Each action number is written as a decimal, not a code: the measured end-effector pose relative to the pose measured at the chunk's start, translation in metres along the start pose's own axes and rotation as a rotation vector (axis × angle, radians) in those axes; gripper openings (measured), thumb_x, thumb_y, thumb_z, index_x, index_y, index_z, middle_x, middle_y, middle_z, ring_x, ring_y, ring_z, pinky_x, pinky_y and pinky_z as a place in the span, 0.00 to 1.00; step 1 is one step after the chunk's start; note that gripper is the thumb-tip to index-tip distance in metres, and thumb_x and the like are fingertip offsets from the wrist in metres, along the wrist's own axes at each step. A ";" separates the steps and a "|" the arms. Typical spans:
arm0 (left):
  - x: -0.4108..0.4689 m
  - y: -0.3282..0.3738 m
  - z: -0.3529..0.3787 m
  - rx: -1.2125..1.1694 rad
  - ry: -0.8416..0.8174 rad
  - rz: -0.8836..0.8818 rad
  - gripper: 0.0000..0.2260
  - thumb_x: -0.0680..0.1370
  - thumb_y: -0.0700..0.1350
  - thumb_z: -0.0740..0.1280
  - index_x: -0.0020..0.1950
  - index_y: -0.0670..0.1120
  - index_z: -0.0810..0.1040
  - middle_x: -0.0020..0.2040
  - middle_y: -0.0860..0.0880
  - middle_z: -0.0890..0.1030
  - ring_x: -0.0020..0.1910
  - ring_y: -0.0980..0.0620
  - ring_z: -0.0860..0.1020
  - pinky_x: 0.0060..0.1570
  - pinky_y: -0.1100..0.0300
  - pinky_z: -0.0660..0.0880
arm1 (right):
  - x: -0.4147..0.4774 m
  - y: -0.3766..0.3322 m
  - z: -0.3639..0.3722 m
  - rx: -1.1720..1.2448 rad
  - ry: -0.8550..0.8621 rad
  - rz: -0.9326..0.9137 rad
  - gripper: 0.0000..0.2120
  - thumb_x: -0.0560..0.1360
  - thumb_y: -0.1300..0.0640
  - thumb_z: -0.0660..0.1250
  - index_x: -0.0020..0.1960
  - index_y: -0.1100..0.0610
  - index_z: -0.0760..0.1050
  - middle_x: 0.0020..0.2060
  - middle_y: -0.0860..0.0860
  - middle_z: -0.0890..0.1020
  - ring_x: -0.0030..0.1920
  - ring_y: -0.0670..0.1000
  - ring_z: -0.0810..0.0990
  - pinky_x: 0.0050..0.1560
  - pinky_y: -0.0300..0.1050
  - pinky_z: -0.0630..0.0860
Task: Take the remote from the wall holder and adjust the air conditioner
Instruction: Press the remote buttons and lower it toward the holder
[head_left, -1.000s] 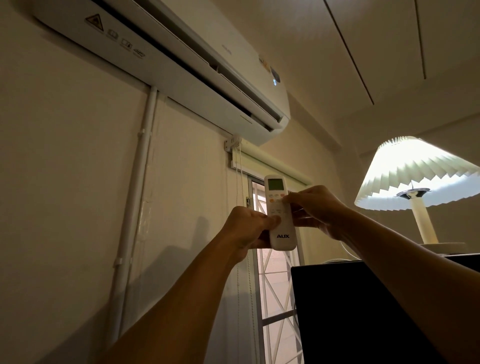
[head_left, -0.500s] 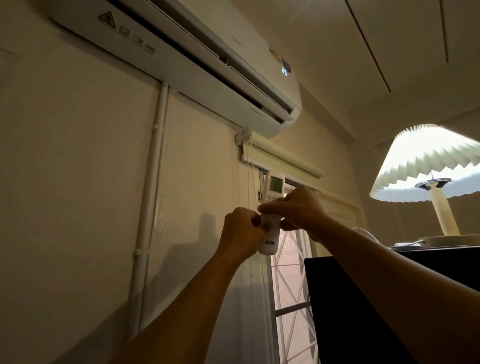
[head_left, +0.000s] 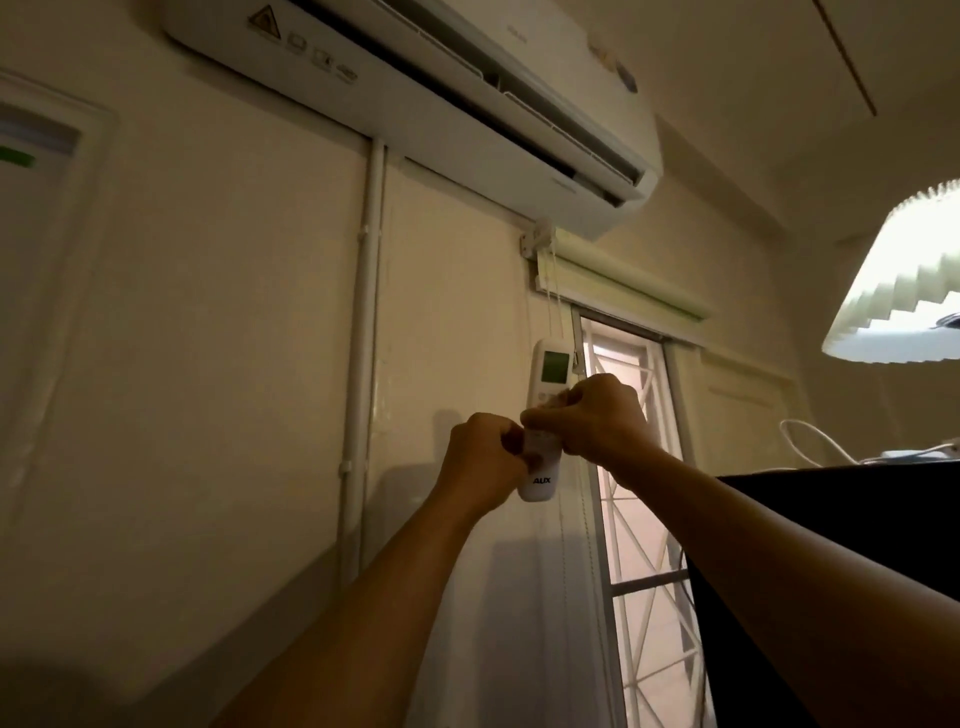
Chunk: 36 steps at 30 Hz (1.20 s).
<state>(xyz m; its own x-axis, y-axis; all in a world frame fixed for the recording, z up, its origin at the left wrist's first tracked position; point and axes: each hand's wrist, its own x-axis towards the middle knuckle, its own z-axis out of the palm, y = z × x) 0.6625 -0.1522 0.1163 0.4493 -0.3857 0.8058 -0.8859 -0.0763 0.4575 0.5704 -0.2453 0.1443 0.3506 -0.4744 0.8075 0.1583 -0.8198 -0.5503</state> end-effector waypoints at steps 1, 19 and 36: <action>-0.002 -0.003 -0.002 0.014 0.005 -0.008 0.07 0.74 0.39 0.71 0.50 0.40 0.81 0.50 0.41 0.84 0.49 0.44 0.83 0.51 0.50 0.81 | -0.002 0.000 0.005 0.009 -0.007 0.005 0.22 0.65 0.50 0.78 0.52 0.62 0.79 0.49 0.57 0.84 0.47 0.55 0.85 0.48 0.52 0.83; -0.055 -0.076 -0.019 0.204 -0.005 -0.234 0.07 0.73 0.40 0.71 0.49 0.40 0.83 0.47 0.41 0.85 0.44 0.46 0.82 0.47 0.54 0.80 | -0.043 0.036 0.102 0.078 -0.168 0.104 0.20 0.63 0.48 0.78 0.48 0.59 0.79 0.50 0.57 0.84 0.47 0.54 0.85 0.48 0.52 0.83; -0.123 -0.135 0.011 0.344 -0.026 -0.434 0.13 0.72 0.44 0.73 0.53 0.40 0.82 0.50 0.41 0.85 0.48 0.44 0.83 0.47 0.52 0.81 | -0.110 0.087 0.151 0.016 -0.355 0.158 0.25 0.54 0.46 0.81 0.44 0.60 0.82 0.39 0.53 0.83 0.38 0.49 0.81 0.29 0.37 0.73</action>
<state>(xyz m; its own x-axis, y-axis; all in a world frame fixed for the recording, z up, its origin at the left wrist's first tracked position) 0.7257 -0.1041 -0.0487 0.7823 -0.2743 0.5592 -0.6087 -0.5273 0.5929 0.6846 -0.2155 -0.0245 0.6693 -0.4514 0.5901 0.0898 -0.7393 -0.6674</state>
